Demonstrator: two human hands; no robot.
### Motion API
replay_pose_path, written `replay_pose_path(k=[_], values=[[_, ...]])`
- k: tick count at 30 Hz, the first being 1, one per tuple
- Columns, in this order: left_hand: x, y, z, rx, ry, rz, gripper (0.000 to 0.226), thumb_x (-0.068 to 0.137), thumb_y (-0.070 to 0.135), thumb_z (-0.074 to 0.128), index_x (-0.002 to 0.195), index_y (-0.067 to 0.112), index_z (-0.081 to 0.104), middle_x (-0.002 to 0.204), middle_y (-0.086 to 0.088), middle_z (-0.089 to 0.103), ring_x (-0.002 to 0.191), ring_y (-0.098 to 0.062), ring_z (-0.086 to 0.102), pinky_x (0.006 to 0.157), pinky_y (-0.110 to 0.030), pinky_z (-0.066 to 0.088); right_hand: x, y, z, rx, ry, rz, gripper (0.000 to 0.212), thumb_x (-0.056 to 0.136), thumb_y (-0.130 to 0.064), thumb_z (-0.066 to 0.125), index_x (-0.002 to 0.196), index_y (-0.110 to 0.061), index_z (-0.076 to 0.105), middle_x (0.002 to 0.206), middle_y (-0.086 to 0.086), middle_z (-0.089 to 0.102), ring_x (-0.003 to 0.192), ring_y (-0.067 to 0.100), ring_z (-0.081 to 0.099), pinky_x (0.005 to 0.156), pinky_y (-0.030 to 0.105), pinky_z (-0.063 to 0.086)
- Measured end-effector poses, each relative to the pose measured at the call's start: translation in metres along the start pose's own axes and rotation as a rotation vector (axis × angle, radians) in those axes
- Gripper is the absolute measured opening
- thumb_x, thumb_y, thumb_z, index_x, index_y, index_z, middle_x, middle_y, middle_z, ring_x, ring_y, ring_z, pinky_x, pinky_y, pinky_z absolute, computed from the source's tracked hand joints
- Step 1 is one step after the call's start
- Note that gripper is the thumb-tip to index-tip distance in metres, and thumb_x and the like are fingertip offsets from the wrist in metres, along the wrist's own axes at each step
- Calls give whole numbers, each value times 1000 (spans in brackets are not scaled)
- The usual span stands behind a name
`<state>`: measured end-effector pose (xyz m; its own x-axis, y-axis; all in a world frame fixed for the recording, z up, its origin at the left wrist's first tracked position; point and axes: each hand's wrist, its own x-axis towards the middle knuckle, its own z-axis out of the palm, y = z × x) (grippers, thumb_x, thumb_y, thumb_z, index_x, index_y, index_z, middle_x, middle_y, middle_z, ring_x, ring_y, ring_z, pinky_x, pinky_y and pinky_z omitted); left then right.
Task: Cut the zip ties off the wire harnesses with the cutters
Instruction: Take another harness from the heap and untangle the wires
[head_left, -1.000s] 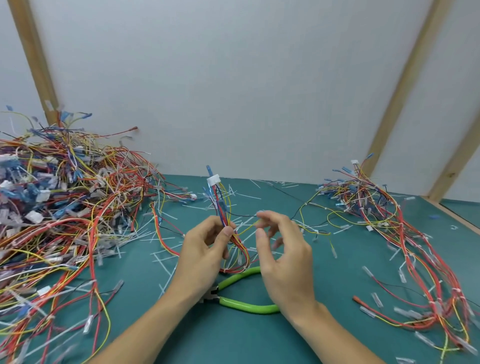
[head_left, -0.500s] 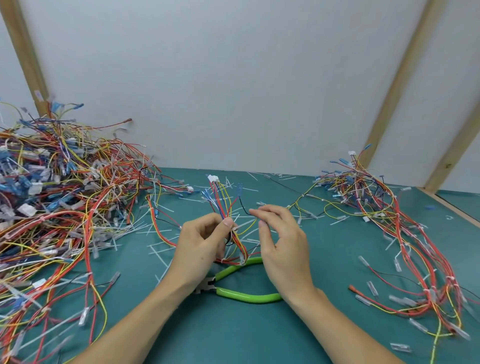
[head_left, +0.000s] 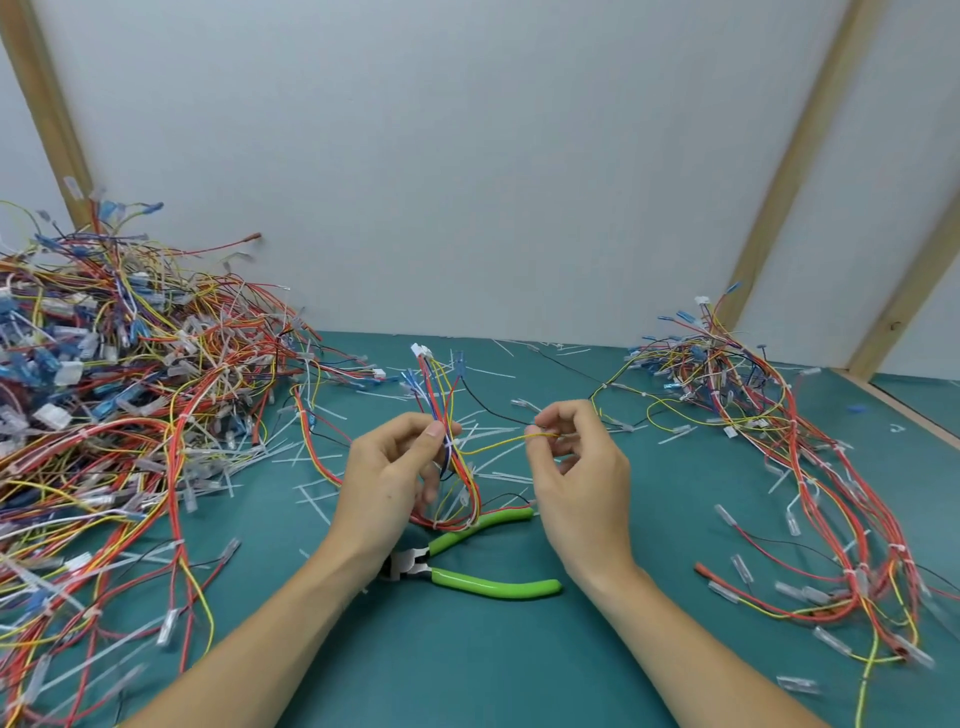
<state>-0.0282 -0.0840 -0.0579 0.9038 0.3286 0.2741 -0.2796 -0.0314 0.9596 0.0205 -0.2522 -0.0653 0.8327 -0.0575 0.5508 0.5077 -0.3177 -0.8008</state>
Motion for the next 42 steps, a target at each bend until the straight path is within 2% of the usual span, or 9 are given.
replay_pose_path(k=[6, 11, 14, 19, 25, 30, 33, 36, 42], values=[[1, 0, -2, 2, 61, -21, 23, 99, 18, 60, 80, 13, 71, 50, -3, 53, 42, -17, 43, 47, -23, 37, 1, -8, -4, -23, 52, -122, 28, 76, -12, 51, 96, -27, 63, 97, -16, 56, 65, 16, 51, 61, 28, 41], [1, 2, 0, -2, 63, -24, 20, 97, 18, 63, 81, 8, 69, 52, 4, 55, 42, -17, 44, 41, -23, 37, -3, -11, -4, -92, -7, -239, 14, 91, -17, 60, 90, -26, 71, 81, -14, 63, 74, 6, 58, 64, 25, 42], [0, 3, 1, 9, 39, 6, 17, 96, 19, 65, 83, 10, 72, 52, 5, 58, 42, -14, 46, 41, -21, 39, -5, -11, -2, -168, -58, -270, 15, 93, -35, 64, 81, -28, 69, 70, -10, 56, 73, 11, 56, 63, 26, 40], [-2, 4, 2, -2, -18, 30, 12, 94, 8, 67, 97, 14, 76, 67, 3, 71, 51, -10, 54, 46, -22, 43, -8, -10, 1, -273, -254, -193, 41, 79, -72, 65, 80, -31, 62, 66, -9, 49, 64, 11, 51, 56, 20, 32], [0, 2, 2, -5, -27, 80, 36, 93, -11, 56, 107, 16, 75, 89, -6, 71, 69, -16, 63, 56, -26, 51, -9, -6, 5, -74, -286, -33, 18, 93, -36, 71, 81, -27, 63, 65, -8, 65, 53, 13, 53, 59, 40, 50], [4, -2, -3, 281, 189, 166, 35, 93, -1, 61, 116, 26, 66, 107, 4, 66, 96, -6, 62, 73, -18, 48, 0, -5, 3, 263, -247, 146, 19, 101, -14, 65, 85, -23, 67, 73, -14, 65, 67, 5, 59, 58, 28, 51], [5, -7, -4, 341, 157, 79, 40, 96, 7, 61, 131, 25, 56, 124, 5, 59, 114, -7, 57, 90, -28, 48, 6, -5, 1, 401, -235, 234, 15, 103, -12, 60, 90, -11, 67, 79, -3, 63, 74, 9, 61, 65, 25, 55], [4, -7, -2, 312, 112, 65, 27, 99, 11, 58, 119, 29, 61, 112, 8, 69, 106, -8, 64, 89, -28, 50, 10, -8, 0, 525, -236, 323, 15, 105, -11, 56, 92, -11, 65, 84, -2, 63, 78, 10, 67, 74, 27, 58], [-1, 2, 1, 225, 154, 230, 19, 102, 20, 54, 96, 27, 71, 77, 5, 71, 78, -9, 68, 71, -18, 48, 14, -9, -3, 571, -209, 397, 18, 106, -13, 53, 92, -15, 65, 82, -6, 63, 78, 11, 66, 69, 28, 56]])
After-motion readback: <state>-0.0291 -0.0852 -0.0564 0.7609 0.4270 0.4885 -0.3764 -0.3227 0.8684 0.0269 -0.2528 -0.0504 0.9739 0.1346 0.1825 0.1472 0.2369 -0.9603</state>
